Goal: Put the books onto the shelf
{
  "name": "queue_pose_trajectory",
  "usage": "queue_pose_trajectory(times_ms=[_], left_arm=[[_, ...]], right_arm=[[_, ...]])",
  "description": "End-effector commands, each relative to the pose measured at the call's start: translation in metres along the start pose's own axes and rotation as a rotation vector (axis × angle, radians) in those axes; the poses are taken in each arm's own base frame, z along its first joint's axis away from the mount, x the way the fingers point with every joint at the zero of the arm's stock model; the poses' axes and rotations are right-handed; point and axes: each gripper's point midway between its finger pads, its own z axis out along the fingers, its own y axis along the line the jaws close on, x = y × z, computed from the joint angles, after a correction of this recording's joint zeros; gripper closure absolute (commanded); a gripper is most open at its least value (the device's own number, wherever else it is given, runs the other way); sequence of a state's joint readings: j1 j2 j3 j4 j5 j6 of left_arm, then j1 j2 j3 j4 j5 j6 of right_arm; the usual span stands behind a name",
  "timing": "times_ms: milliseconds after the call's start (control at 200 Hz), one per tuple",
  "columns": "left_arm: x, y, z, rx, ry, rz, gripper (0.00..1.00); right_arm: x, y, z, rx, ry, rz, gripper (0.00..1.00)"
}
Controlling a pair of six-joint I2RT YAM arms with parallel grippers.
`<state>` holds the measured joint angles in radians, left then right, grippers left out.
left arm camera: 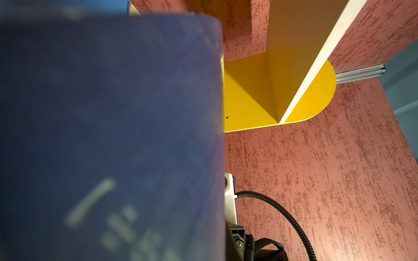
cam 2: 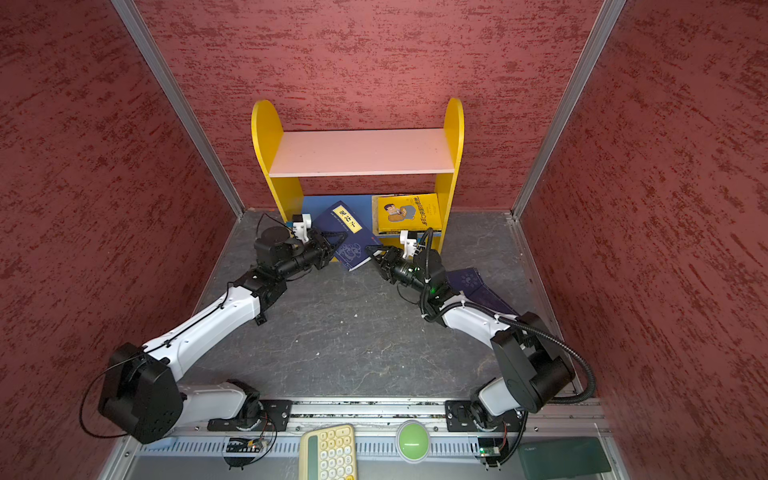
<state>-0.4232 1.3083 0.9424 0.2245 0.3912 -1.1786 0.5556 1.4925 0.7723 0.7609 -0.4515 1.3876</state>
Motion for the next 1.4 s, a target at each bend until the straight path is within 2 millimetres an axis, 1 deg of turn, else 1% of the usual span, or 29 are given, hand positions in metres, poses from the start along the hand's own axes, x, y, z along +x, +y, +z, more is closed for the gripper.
queue_pose_trajectory(times_ms=[0,65,175,321,436,481,661,746,797,882,902,1017,1062,1132,1212,1298,1398], left_arm=[[-0.001,-0.024,0.003,0.098,0.002,0.053,0.89],[0.001,-0.028,0.007,0.114,0.025,0.061,0.89],[0.002,-0.027,0.011,0.110,0.021,0.067,0.89],[0.000,-0.025,0.014,0.106,0.009,0.054,0.89],[-0.002,-0.026,0.017,0.104,0.008,0.059,0.89],[-0.003,-0.026,0.017,0.102,0.002,0.060,0.89],[-0.006,-0.027,0.016,0.102,-0.019,0.059,0.89],[-0.007,-0.029,0.016,0.107,-0.026,0.061,0.89],[-0.008,-0.030,0.016,0.109,-0.030,0.063,0.89],[-0.008,-0.031,0.016,0.108,-0.030,0.066,0.89],[-0.008,-0.031,0.016,0.107,-0.030,0.066,0.89],[-0.007,-0.029,0.015,0.100,-0.031,0.065,0.80],[-0.007,-0.029,0.014,0.096,-0.033,0.068,0.73],[-0.008,-0.028,0.012,0.082,-0.036,0.079,0.65],[-0.010,-0.027,0.008,0.062,-0.029,0.091,0.55],[-0.015,-0.021,0.004,0.032,-0.006,0.091,0.42],[-0.021,-0.008,-0.004,-0.010,0.013,0.084,0.32]], right_arm=[[0.006,0.008,0.007,-0.036,0.038,-0.004,0.58],[0.007,0.009,0.007,-0.048,0.048,-0.006,0.58],[0.006,0.007,0.009,-0.040,0.045,-0.008,0.57],[0.006,0.007,0.014,-0.044,0.063,-0.009,0.50],[0.007,0.006,0.018,-0.045,0.079,-0.007,0.50],[0.007,0.005,0.020,-0.045,0.083,-0.003,0.51],[0.008,0.003,0.025,-0.057,0.098,0.010,0.62],[0.007,0.006,0.027,-0.061,0.104,0.001,0.67],[0.007,0.006,0.029,-0.059,0.107,-0.002,0.73],[0.004,0.006,0.031,-0.055,0.108,-0.001,0.90],[0.004,0.005,0.031,-0.053,0.108,0.001,0.93],[-0.005,0.005,0.026,-0.050,0.083,-0.001,0.96],[-0.008,0.007,0.023,-0.052,0.073,-0.005,0.98],[-0.013,0.008,0.017,-0.051,0.063,-0.013,1.00],[-0.018,0.008,0.011,-0.040,0.054,-0.022,1.00],[-0.021,0.004,0.006,-0.011,0.062,-0.025,1.00],[-0.021,0.006,-0.001,0.006,0.090,-0.047,1.00]])
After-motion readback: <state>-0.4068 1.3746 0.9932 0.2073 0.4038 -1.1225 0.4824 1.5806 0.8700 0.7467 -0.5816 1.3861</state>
